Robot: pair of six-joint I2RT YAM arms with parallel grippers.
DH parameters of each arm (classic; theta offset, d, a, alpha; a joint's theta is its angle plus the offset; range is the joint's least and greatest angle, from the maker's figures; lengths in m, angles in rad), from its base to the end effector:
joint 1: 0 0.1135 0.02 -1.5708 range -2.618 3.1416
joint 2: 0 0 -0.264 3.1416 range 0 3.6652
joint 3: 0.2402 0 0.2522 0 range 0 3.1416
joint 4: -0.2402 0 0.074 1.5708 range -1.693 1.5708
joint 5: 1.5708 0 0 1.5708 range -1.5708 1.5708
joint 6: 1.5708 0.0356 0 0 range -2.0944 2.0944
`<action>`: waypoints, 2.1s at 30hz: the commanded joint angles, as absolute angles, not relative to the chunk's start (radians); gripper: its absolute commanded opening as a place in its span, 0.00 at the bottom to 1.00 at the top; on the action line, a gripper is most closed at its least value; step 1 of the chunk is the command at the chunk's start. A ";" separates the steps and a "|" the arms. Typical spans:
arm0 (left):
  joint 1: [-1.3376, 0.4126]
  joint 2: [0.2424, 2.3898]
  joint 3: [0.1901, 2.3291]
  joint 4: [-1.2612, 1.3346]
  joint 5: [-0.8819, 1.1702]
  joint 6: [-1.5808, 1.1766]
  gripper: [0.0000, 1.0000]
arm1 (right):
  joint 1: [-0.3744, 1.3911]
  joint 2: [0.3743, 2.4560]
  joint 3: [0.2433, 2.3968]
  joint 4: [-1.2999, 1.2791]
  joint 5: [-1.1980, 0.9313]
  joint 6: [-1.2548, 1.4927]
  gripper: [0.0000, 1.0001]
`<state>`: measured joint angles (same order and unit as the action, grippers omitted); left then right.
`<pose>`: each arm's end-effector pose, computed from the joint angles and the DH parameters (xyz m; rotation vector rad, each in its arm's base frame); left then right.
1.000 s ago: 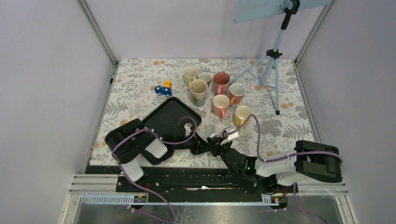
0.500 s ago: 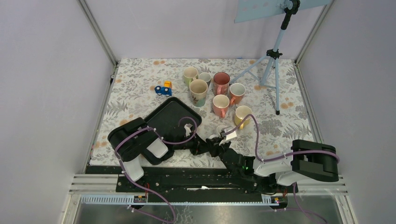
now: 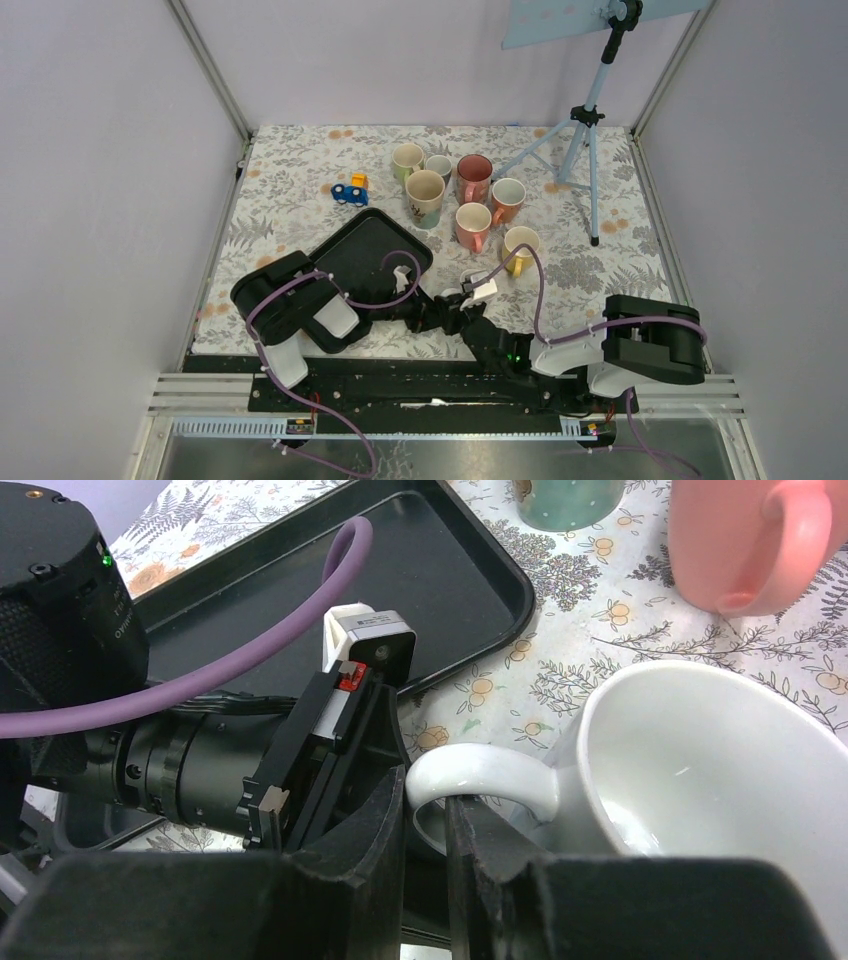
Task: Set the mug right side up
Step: Place the cup at the center of the board.
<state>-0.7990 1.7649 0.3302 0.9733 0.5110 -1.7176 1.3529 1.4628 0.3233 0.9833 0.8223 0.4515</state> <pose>0.1672 -0.1968 0.0912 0.7480 -2.4281 1.6801 0.0785 0.2340 0.1632 -0.1612 1.7109 0.6449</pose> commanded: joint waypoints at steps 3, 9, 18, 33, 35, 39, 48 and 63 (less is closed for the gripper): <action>-0.766 1.741 0.333 1.032 0.497 -1.704 0.10 | 1.370 1.535 0.358 0.929 0.820 0.511 0.15; -0.740 1.747 0.328 1.033 0.515 -1.691 0.10 | 1.368 1.570 0.398 0.926 0.853 0.476 0.16; -0.707 1.747 0.324 1.020 0.541 -1.671 0.10 | 1.360 1.690 0.468 0.977 0.866 0.465 0.20; -0.679 1.700 0.316 0.959 0.552 -1.623 0.11 | 1.361 1.741 0.502 0.966 0.864 0.504 0.33; -0.678 1.693 0.315 0.952 0.550 -1.619 0.11 | 1.361 1.741 0.507 0.956 0.863 0.512 0.35; -0.679 1.670 0.314 0.919 0.547 -1.601 0.12 | 1.361 1.738 0.517 0.930 0.865 0.527 0.41; -0.679 1.633 0.314 0.889 0.552 -1.584 0.13 | 1.362 1.723 0.528 0.836 0.873 0.610 0.46; -0.679 1.459 0.360 0.666 0.531 -1.474 0.21 | 1.362 1.597 0.549 0.621 0.864 0.725 0.59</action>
